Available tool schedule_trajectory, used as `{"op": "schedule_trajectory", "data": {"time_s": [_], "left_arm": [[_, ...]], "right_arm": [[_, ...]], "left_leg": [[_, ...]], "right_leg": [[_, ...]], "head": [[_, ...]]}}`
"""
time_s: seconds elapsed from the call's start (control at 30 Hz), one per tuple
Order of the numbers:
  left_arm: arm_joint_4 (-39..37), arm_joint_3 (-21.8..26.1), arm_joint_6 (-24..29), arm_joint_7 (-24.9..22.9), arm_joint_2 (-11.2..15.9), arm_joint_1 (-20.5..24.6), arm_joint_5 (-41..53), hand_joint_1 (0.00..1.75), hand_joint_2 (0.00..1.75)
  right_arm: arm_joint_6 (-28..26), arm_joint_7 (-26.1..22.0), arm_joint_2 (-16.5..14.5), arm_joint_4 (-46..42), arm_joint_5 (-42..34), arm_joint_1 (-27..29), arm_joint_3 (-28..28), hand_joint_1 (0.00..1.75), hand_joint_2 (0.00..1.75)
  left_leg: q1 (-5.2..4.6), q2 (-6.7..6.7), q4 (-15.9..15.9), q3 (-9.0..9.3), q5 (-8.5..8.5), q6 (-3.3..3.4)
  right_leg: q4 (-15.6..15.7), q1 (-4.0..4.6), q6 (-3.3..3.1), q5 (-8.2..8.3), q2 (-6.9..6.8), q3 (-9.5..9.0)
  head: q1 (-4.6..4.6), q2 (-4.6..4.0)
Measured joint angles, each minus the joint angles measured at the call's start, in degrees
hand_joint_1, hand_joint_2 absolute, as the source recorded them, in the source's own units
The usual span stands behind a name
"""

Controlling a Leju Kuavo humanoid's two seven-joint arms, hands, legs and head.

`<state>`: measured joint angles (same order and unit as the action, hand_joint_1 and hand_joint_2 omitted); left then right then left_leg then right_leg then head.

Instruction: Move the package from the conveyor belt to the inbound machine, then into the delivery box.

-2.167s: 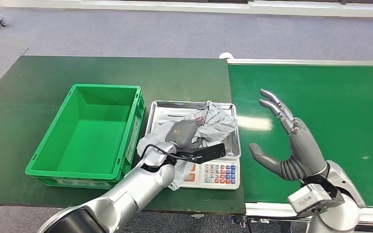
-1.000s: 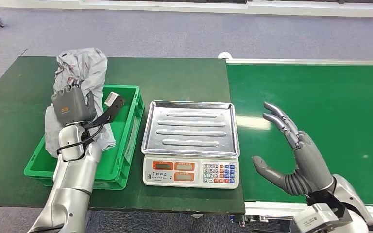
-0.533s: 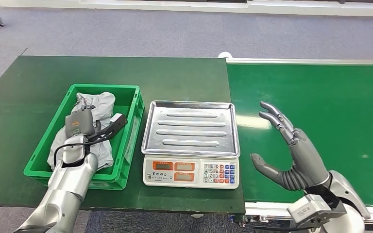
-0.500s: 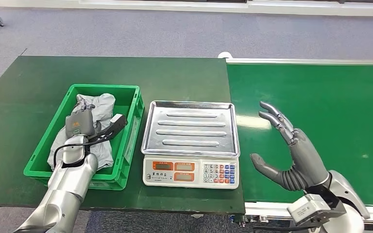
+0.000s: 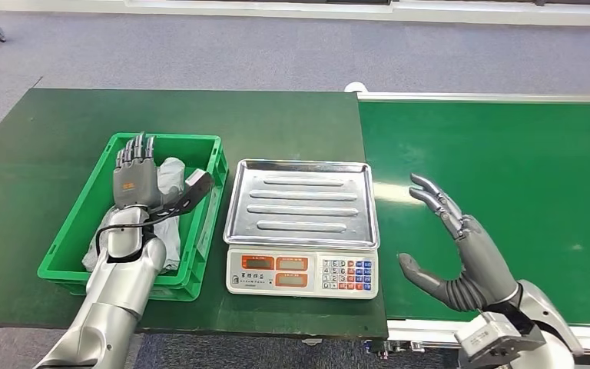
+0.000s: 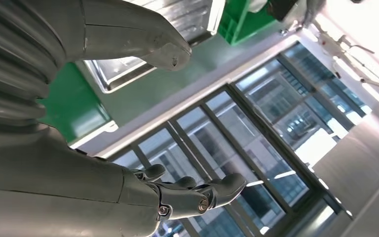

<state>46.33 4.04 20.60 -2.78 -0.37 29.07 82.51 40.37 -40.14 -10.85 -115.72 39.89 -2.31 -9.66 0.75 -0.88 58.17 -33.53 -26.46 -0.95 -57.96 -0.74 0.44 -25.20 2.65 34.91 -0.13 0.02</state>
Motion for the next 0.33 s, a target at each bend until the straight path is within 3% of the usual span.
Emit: {"op": "schedule_trajectory", "data": {"time_s": [0.17, 0.33], "left_arm": [[4.3, -1.0, 7.4, 6.7, -1.5, -0.5, -8.2, 0.0, 1.75], [9.5, -1.8, 14.3, 23.1, -3.6, -1.4, -25.8, 0.0, 1.75]], "right_arm": [[0.0, 0.0, 0.0, -0.5, -0.3, 1.8, -0.7, 0.0, 1.75], [0.0, 0.0, -0.2, -1.6, -0.9, 2.6, -1.6, 0.0, 1.75]], "left_leg": [[0.01, 0.0, 0.0, 0.0, 0.0, 0.0], [0.0, -0.02, 0.0, -0.01, 0.0, 0.0]], "right_leg": [[0.0, 0.02, 0.0, 0.0, 0.01, 0.02], [0.0, 0.01, 0.0, 0.0, -0.03, 0.03]], "head": [[-0.01, 0.0], [0.0, 0.0]]}}
